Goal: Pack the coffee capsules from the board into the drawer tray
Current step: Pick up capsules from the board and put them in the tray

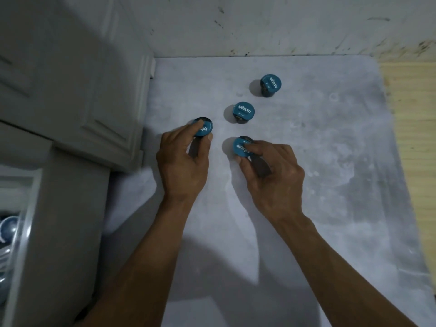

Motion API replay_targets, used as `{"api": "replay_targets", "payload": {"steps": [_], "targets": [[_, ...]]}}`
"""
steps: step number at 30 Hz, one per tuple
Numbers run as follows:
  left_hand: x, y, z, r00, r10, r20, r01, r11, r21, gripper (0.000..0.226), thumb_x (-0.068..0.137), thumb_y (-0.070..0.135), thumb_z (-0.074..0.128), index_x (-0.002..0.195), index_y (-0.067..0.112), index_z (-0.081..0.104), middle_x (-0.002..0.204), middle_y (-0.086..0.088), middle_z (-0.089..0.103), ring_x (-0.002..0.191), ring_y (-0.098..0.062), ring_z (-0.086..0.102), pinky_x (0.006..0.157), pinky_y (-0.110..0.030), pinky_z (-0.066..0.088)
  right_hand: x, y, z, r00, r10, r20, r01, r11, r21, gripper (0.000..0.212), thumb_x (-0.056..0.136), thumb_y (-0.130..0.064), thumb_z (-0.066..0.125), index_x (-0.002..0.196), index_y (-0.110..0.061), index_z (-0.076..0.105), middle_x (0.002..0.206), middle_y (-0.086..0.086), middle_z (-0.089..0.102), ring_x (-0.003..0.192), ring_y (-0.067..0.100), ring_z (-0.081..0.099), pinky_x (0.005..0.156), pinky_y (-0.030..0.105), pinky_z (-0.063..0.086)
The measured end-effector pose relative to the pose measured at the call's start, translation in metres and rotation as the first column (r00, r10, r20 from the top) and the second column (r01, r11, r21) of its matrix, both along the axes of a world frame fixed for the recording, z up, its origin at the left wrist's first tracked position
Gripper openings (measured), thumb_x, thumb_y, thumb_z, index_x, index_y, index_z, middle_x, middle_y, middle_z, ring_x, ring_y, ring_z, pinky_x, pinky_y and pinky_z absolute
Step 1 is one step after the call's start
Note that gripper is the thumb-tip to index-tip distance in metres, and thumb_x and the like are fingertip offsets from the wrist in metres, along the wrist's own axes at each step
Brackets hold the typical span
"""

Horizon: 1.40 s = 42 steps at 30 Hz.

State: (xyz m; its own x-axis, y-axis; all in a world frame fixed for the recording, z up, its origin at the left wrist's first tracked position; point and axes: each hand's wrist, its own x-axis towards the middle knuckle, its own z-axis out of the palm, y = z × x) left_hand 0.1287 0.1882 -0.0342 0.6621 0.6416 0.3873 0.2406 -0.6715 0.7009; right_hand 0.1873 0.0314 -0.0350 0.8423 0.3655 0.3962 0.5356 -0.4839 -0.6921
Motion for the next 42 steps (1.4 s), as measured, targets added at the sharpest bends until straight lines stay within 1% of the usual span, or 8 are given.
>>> {"api": "replay_targets", "payload": {"steps": [7,12,21,26,31,36,40,42], "targets": [[-0.036,-0.028,0.046,0.998,0.018,0.053,-0.009,0.984,-0.177,0.025,0.086,0.018,0.075,0.109,0.01,0.073,0.102,0.0,0.073,0.088,-0.016,0.068,0.067,-0.042,0.059,-0.024,-0.025,0.043,0.997,0.034,-0.072,-0.031,0.999,0.044,0.023,0.076,-0.01,0.083,0.096,-0.006,0.072,0.097,0.006,0.074,0.086,0.024,0.067,0.08,0.033,0.056],[-0.074,-0.053,0.118,0.997,0.046,0.063,-0.035,0.985,-0.168,0.025,0.083,0.02,0.076,0.108,0.017,0.073,0.095,0.01,0.07,0.079,-0.01,0.063,0.056,-0.02,0.05,-0.048,-0.033,0.104,0.99,0.037,-0.134,-0.027,0.997,0.076,0.027,0.076,-0.017,0.083,0.1,-0.016,0.073,0.095,-0.011,0.068,0.077,0.013,0.063,0.07,0.005,0.043],[-0.196,-0.005,0.221,0.994,-0.033,0.105,0.042,0.996,-0.082,0.027,0.083,0.023,0.074,0.11,0.021,0.072,0.094,0.026,0.063,0.076,-0.002,0.062,0.061,-0.012,0.046,-0.145,0.019,0.192,0.985,0.123,-0.124,-0.099,0.978,0.183,0.028,0.075,-0.024,0.083,0.1,-0.015,0.073,0.088,-0.006,0.07,0.066,0.01,0.059,0.054,0.01,0.04],[-0.297,0.079,0.235,0.998,0.017,0.059,-0.012,0.996,-0.085,0.024,0.082,0.019,0.078,0.105,0.021,0.074,0.097,0.015,0.071,0.084,-0.002,0.067,0.068,-0.019,0.055,-0.22,0.082,0.213,0.966,0.221,-0.131,-0.191,0.96,0.204,0.025,0.076,-0.022,0.082,0.099,-0.016,0.073,0.08,-0.006,0.066,0.061,0.005,0.056,0.057,0.007,0.038],[-0.364,0.168,0.241,0.987,0.103,-0.122,-0.112,0.991,-0.071,0.022,0.079,0.021,0.08,0.101,0.023,0.075,0.084,0.008,0.069,0.07,0.008,0.06,0.063,0.001,0.041,-0.272,0.144,0.218,0.957,0.236,-0.171,-0.221,0.97,0.105,0.021,0.076,-0.024,0.083,0.094,-0.027,0.072,0.07,-0.009,0.062,0.061,0.004,0.056,0.059,0.005,0.04],[-0.362,0.221,0.233,0.956,0.03,-0.293,-0.055,0.995,-0.079,0.023,0.08,0.024,0.079,0.102,0.023,0.076,0.083,-0.003,0.07,0.066,-0.014,0.063,0.062,-0.02,0.048,-0.286,0.188,0.211,0.954,0.214,-0.212,-0.224,0.974,-0.028,0.019,0.077,-0.025,0.082,0.094,-0.026,0.073,0.067,-0.011,0.059,0.058,0.007,0.055,0.054,0.024,0.05],[-0.338,0.251,0.208,0.928,-0.032,-0.37,-0.003,0.996,-0.094,0.022,0.081,0.026,0.078,0.103,0.023,0.075,0.095,0.0,0.073,0.076,-0.013,0.064,0.071,-0.026,0.053,-0.272,0.218,0.196,0.961,0.211,-0.181,-0.237,0.962,-0.138,0.018,0.077,-0.023,0.081,0.093,-0.023,0.074,0.072,-0.014,0.058,0.055,0.001,0.049,0.054,0.002,0.034],[-0.325,0.263,0.194,0.921,-0.064,-0.385,0.016,0.992,-0.125,0.021,0.082,0.026,0.077,0.103,0.023,0.075,0.099,0.003,0.073,0.076,-0.008,0.062,0.071,-0.023,0.053,-0.262,0.234,0.185,0.943,0.238,-0.233,-0.283,0.941,-0.184,0.018,0.081,-0.025,0.078,0.099,-0.022,0.073,0.082,-0.007,0.067,0.061,0.004,0.052,0.057,0.008,0.039]]}}
